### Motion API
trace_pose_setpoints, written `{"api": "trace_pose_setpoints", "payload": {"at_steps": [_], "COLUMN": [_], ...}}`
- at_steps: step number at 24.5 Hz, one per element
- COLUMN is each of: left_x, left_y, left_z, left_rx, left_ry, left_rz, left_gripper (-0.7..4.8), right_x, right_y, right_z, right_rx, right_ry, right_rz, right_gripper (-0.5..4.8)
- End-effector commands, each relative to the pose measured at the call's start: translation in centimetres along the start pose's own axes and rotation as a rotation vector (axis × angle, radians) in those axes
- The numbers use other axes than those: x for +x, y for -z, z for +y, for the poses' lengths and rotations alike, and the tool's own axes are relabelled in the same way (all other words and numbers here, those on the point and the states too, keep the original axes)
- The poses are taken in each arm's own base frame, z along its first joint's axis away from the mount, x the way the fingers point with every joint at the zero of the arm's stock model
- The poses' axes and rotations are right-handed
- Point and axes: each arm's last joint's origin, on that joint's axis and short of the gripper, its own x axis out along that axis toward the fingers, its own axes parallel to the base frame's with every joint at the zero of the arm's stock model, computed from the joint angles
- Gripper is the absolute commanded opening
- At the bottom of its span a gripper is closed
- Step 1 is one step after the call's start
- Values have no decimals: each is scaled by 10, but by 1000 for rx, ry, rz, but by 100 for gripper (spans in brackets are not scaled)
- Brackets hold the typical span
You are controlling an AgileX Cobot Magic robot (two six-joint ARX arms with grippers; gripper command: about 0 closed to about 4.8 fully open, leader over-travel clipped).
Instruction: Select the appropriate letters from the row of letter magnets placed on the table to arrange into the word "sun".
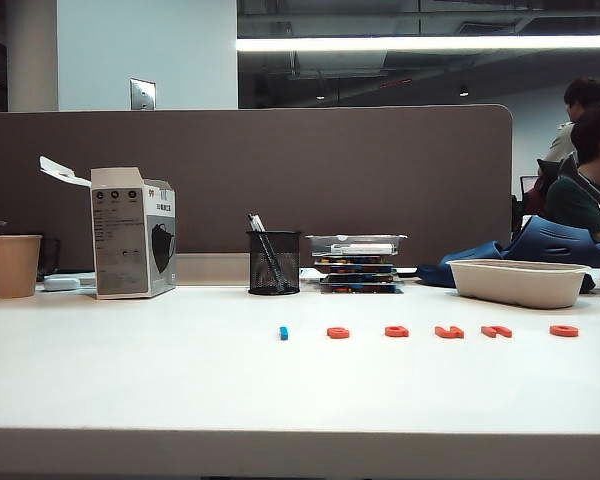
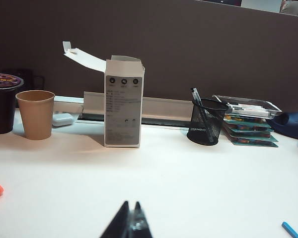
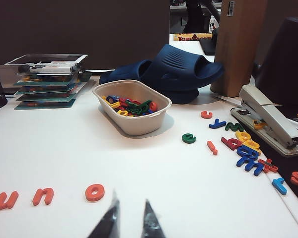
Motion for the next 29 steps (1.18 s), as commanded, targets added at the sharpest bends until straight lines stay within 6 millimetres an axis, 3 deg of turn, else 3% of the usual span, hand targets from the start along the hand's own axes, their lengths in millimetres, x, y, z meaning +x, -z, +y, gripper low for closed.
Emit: {"api": "trace_pose_setpoints", "payload": {"at_steps": [1,12,21,26,28,29], "left_x": [0,0,-27,-47,-51,-52], "left_y": [-3,-6,-76,-113,-130,-149], "left_z": [0,-1,-17,-23,-25,-27], "left_rx": [1,2,-13,-18,-20,-25], "left_ry": [7,10,289,352,372,388], "left_rz": [-17,-26,103,117,124,143], "left_gripper": [-5,-5,-5,-5,-5,-5], "right_x": [0,0,-1,-1,-1,-1], "right_y": [-1,-1,-4,-4,-4,-4], "right_z": [0,0,0,0,0,0], "right_rx": [-2,-2,-1,-1,-1,-1], "right_ry": [-2,-2,-2,-3,-3,-2], "right_rz": [-27,-27,-54,-54,-54,-54], "right_gripper": [59,59,58,58,58,58]}}
